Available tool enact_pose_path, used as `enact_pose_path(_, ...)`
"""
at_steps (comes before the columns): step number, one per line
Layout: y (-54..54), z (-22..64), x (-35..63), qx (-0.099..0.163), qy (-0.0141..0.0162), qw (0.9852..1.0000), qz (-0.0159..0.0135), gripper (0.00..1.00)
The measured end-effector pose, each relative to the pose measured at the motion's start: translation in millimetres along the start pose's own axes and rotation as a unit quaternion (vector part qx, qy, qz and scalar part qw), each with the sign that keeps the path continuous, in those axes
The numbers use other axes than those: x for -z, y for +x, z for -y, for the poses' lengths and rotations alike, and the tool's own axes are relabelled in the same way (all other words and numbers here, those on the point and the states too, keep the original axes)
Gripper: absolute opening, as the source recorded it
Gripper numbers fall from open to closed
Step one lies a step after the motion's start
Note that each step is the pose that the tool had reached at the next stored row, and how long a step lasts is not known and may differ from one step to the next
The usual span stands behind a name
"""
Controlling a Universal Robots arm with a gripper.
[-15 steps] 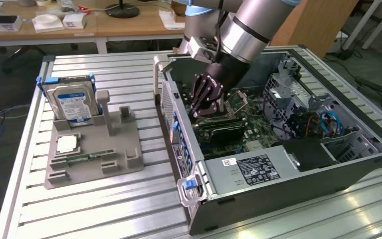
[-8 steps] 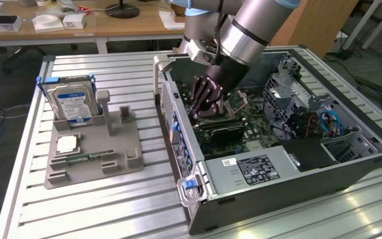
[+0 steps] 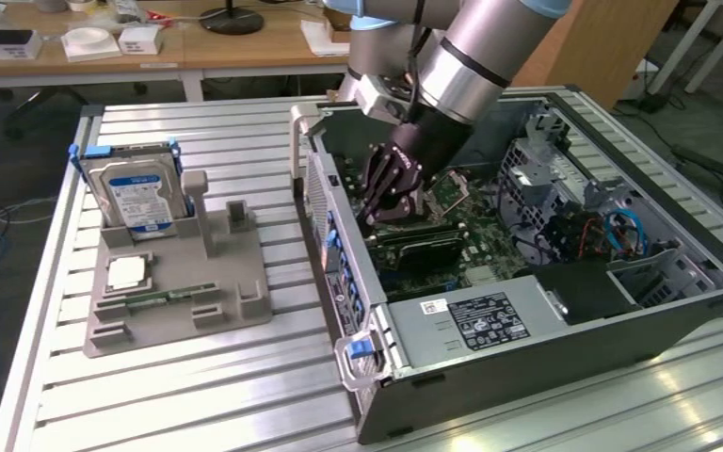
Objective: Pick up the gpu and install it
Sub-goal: 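Press down on the gpu until it lock into place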
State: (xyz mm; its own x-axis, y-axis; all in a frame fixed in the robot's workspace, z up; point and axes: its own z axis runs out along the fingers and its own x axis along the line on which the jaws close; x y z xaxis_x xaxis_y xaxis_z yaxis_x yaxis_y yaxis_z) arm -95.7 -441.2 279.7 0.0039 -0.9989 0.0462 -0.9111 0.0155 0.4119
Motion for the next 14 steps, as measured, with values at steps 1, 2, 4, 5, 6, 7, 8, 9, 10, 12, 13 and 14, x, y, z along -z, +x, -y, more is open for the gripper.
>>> enact_pose_path(1, 0.1, -0.6, 1.9, 0.000, -0.0009, 1.0000, 0.0000, 0.10)
enact_pose_path(2, 0.2, -1.3, 3.6, 0.000, -0.0017, 1.0000, 0.0000, 0.10)
enact_pose_path(4, 0.2, -2.1, 5.4, 0.000, -0.0019, 1.0000, -0.0002, 0.10)
enact_pose_path(5, 0.2, -2.0, 5.4, 0.000, -0.0016, 1.0000, -0.0003, 0.10)
enact_pose_path(6, 0.1, -2.3, 5.4, 0.000, -0.0006, 1.0000, -0.0005, 0.10)
enact_pose_path(7, 0.0, -2.8, 5.3, 0.000, 0.0012, 1.0000, -0.0009, 0.10)
enact_pose_path(8, -0.2, -3.7, 5.0, -0.001, 0.0038, 1.0000, -0.0014, 0.10)
enact_pose_path(9, -0.3, -4.6, 4.6, -0.001, 0.0069, 1.0000, -0.0019, 0.10)
enact_pose_path(10, -0.4, -5.8, 4.4, -0.002, 0.0098, 0.9999, -0.0029, 0.10)
enact_pose_path(12, -0.5, -8.6, 3.6, -0.003, 0.0159, 0.9999, -0.0047, 0.10)
enact_pose_path(13, -0.6, -9.9, 3.3, -0.003, 0.0188, 0.9998, -0.0054, 0.10)
enact_pose_path(14, -0.7, -11.1, 2.9, -0.004, 0.0221, 0.9997, -0.0061, 0.10)
